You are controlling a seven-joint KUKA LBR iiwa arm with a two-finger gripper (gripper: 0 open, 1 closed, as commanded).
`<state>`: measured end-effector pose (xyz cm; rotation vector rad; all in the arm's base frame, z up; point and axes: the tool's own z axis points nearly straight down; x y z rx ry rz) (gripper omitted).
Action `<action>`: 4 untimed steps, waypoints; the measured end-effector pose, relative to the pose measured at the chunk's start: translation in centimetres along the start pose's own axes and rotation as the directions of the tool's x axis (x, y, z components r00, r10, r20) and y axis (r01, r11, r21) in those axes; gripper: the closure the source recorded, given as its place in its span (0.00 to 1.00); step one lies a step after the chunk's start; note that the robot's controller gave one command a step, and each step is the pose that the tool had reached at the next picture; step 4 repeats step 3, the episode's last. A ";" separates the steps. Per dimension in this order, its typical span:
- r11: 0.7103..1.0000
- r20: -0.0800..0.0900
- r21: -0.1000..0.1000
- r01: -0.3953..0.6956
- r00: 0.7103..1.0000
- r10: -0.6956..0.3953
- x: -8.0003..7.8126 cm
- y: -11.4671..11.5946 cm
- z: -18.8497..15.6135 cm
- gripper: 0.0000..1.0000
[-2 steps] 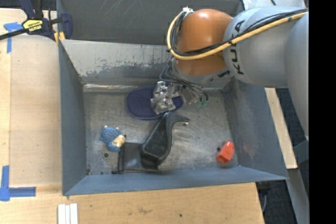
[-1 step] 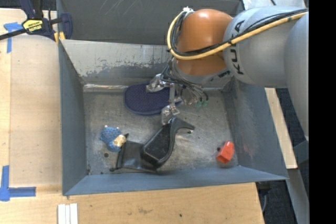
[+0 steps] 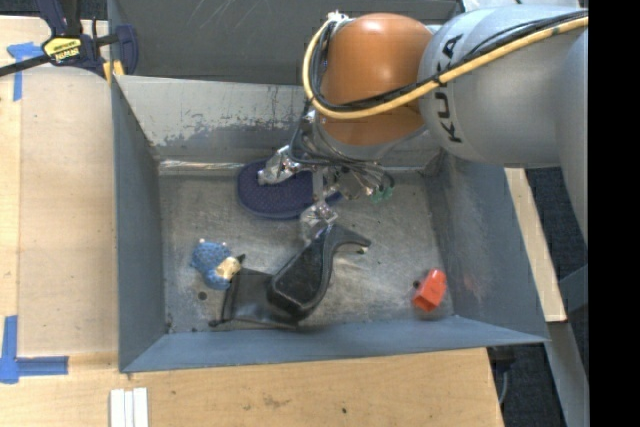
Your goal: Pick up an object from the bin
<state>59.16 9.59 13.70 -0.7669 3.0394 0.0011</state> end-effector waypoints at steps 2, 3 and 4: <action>1.000 0.026 0.000 -0.017 1.000 0.017 -3.0 -2.5 4.8 1.00; 0.969 0.003 0.005 0.249 0.969 -0.249 0.9 -6.5 -12.8 1.00; 0.969 0.003 0.005 0.249 0.969 -0.249 0.9 -6.5 -12.8 1.00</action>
Offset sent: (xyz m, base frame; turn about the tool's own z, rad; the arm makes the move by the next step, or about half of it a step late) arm 0.0351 -0.0152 -0.0670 0.0157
